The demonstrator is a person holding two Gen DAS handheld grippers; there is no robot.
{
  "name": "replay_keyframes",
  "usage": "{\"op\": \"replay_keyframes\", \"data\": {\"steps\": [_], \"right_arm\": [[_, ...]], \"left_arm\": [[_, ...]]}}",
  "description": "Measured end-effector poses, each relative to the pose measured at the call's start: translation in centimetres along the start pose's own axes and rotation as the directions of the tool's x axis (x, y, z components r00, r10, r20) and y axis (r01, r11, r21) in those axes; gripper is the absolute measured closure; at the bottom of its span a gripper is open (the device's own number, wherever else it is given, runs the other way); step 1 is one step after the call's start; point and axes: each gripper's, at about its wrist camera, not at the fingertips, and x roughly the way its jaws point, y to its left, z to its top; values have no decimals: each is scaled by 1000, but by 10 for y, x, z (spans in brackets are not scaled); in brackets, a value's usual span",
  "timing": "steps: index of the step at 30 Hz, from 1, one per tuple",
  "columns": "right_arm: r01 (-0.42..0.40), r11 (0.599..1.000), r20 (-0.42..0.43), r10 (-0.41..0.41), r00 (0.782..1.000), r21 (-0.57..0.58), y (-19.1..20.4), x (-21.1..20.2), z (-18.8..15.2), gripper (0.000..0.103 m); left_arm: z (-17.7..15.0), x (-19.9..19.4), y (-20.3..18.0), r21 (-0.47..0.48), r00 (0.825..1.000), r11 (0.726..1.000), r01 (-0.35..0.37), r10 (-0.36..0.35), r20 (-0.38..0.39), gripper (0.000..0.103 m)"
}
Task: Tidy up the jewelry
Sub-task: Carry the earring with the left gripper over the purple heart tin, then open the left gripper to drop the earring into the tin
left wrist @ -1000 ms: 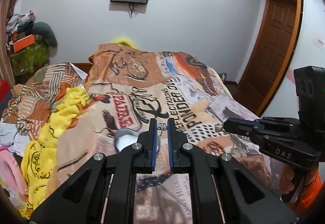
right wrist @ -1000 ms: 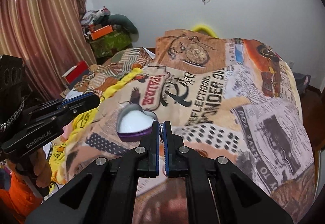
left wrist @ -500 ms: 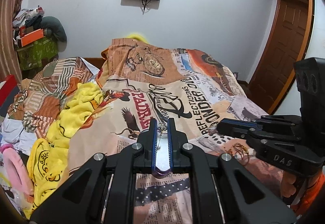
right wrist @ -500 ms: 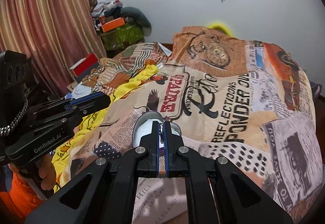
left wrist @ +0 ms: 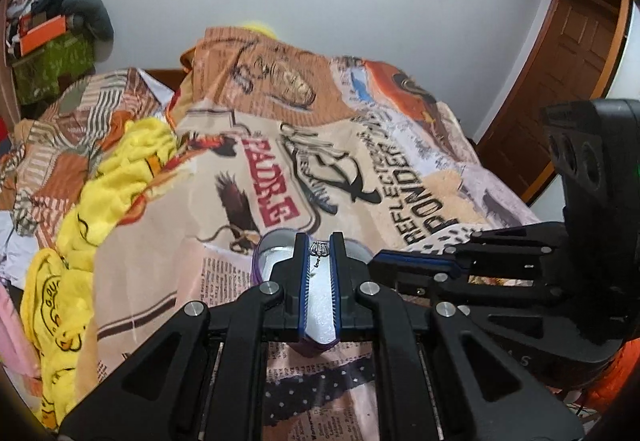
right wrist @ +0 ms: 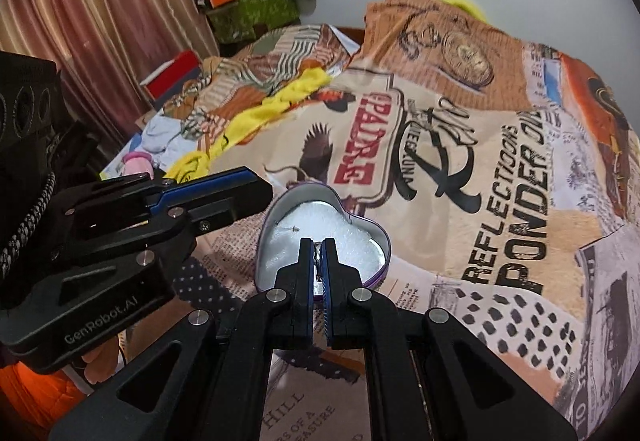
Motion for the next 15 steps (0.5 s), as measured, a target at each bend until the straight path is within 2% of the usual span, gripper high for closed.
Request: {"op": "replay_keyframes", "data": {"steps": [5, 15], "right_arm": [[-7, 1000, -51, 8, 999, 26, -5, 16, -1, 100], [-3, 1000, -76, 4, 997, 16, -6, 26, -4, 100]], "left_arm": [[-7, 15, 6, -12, 999, 1000, 12, -12, -52, 95], [-11, 11, 1, 13, 998, 1000, 0, 1, -57, 95]]}}
